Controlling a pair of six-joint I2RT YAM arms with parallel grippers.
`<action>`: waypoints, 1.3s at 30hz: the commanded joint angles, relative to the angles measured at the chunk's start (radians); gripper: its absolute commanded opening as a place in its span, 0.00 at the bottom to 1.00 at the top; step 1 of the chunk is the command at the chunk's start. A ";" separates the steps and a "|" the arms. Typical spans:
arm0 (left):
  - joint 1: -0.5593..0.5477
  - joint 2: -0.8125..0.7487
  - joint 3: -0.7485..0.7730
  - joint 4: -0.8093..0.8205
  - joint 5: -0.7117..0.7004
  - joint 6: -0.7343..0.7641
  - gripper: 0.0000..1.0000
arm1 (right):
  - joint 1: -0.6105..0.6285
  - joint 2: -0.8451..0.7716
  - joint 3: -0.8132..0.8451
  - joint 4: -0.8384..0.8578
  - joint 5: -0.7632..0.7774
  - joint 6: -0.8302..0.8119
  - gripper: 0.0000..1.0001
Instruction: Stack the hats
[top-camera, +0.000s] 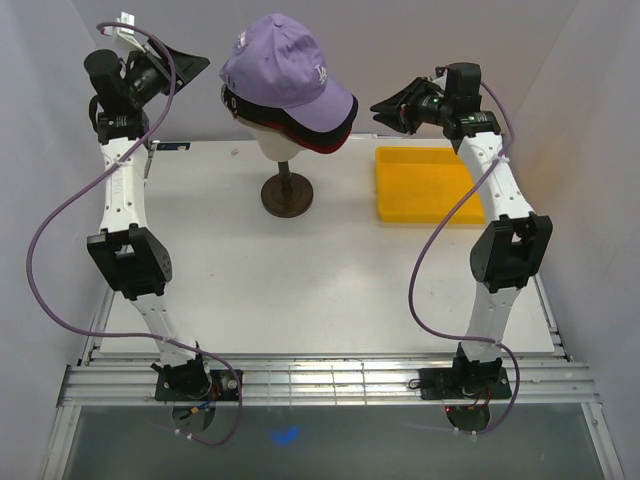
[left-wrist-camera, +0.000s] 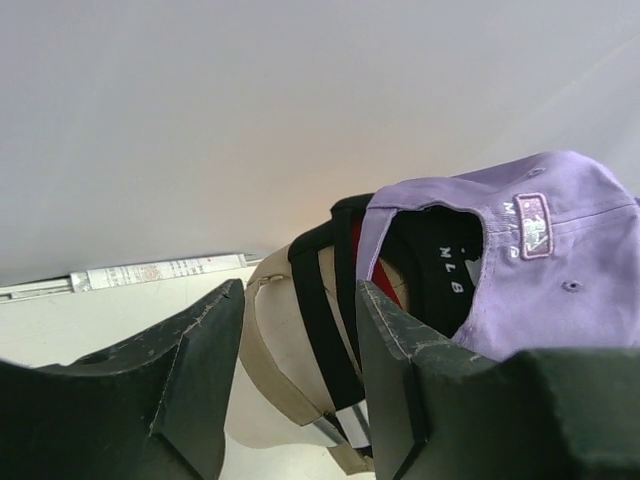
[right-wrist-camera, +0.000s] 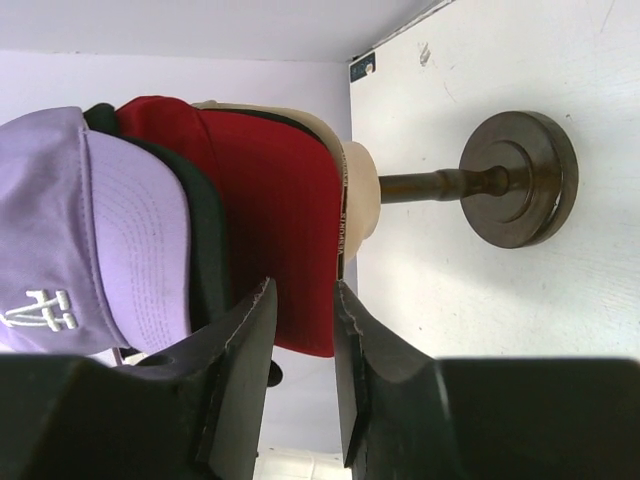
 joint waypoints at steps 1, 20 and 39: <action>0.029 -0.087 0.008 0.049 0.018 -0.034 0.59 | -0.009 -0.067 0.000 0.018 0.011 -0.028 0.35; 0.063 -0.660 -0.691 -0.072 -0.120 -0.092 0.65 | -0.193 -0.660 -0.540 -0.037 0.126 -0.417 0.48; -0.152 -1.057 -1.201 -0.398 -0.270 0.242 0.64 | -0.190 -1.118 -0.969 -0.049 0.425 -0.672 0.94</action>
